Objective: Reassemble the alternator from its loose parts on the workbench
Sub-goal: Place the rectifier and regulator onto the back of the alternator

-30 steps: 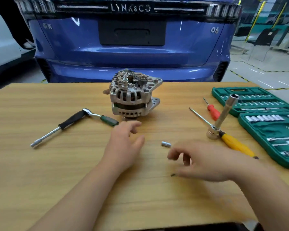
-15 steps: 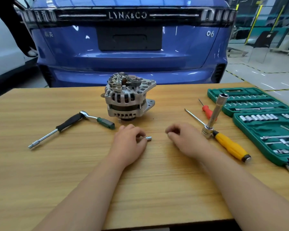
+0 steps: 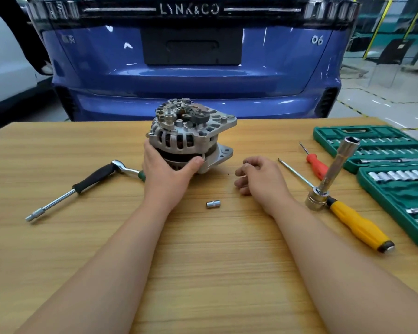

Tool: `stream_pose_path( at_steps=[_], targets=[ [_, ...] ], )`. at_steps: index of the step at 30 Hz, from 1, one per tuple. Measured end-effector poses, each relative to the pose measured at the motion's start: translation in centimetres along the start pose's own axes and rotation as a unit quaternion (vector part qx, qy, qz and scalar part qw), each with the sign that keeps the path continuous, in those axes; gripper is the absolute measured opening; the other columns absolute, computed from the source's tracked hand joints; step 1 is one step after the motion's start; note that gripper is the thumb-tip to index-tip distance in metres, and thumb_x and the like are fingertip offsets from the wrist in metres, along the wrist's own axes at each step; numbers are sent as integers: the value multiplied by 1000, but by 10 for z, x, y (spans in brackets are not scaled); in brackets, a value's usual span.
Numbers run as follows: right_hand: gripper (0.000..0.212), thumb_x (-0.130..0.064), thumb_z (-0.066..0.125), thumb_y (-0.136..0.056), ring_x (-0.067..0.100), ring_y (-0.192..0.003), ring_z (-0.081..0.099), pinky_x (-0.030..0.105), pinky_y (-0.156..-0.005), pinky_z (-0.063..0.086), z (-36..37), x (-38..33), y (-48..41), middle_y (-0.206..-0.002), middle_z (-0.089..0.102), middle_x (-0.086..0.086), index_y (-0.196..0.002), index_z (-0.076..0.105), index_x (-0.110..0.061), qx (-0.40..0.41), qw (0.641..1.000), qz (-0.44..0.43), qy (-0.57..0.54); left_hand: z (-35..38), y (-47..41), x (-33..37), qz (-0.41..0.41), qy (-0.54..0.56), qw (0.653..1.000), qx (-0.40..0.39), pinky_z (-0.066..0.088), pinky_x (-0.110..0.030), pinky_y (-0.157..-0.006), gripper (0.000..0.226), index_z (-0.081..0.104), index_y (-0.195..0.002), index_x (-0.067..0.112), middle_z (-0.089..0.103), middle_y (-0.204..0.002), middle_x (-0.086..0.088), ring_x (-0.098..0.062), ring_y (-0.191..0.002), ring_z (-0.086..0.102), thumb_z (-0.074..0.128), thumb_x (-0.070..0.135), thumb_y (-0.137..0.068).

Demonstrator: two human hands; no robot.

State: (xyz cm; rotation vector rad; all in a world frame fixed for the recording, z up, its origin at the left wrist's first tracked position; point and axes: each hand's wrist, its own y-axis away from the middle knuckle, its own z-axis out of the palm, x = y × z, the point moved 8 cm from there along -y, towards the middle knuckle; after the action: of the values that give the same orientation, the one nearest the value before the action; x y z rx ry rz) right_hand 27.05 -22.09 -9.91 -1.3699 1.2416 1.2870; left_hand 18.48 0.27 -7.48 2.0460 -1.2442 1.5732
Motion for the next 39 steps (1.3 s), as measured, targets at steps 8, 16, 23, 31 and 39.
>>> stream_pose_path(
  at_steps=[8, 16, 23, 31, 39],
  targets=[
    [16, -10, 45, -96, 10, -54, 57, 29, -49, 52, -10, 2, -28, -76, 64, 1, -97, 58, -19, 53, 998, -1, -28, -28, -30, -18, 38, 20, 998, -39, 46, -22, -91, 68, 42, -140, 46, 51, -137, 20, 4, -121, 50, 75, 37, -80],
    [15, -19, 42, -98, 6, -89, 70, 28, -69, 53, 16, -4, -81, -98, 73, -8, -94, 53, -28, 50, 988, 7, -149, -17, -20, -14, 34, 10, 997, -75, 39, -23, -94, 67, 41, -138, 46, 53, -127, 31, 12, -116, 47, 55, 58, -74],
    [23, -10, 36, -100, 13, -82, 70, 32, -74, 52, 56, -27, -101, -75, 73, -2, -114, 55, -11, -41, 944, 48, -324, -4, -40, -10, 56, -29, 994, -94, 32, -11, -72, 77, 43, -124, 49, 53, -95, 45, 15, -97, 50, 70, 71, -55],
    [13, -18, 40, -101, 14, -47, 59, 30, -58, 53, 14, -17, -53, -79, 76, 6, -104, 52, -16, 46, 953, 38, -296, -15, -65, -28, 46, -48, 991, -116, 43, -39, -94, 55, 58, -126, 36, 63, -126, 5, -20, -118, 55, 67, 56, -76],
    [19, -11, 48, -99, 9, -47, 46, 26, -53, 52, 5, -33, -28, -64, 50, -1, -98, 66, -17, 49, 973, -2, -226, -15, -33, -14, 33, 20, 995, -92, 34, -15, -76, 47, 51, -120, 42, 57, -109, 26, 9, -105, 50, 49, 58, -76]
  ],
)
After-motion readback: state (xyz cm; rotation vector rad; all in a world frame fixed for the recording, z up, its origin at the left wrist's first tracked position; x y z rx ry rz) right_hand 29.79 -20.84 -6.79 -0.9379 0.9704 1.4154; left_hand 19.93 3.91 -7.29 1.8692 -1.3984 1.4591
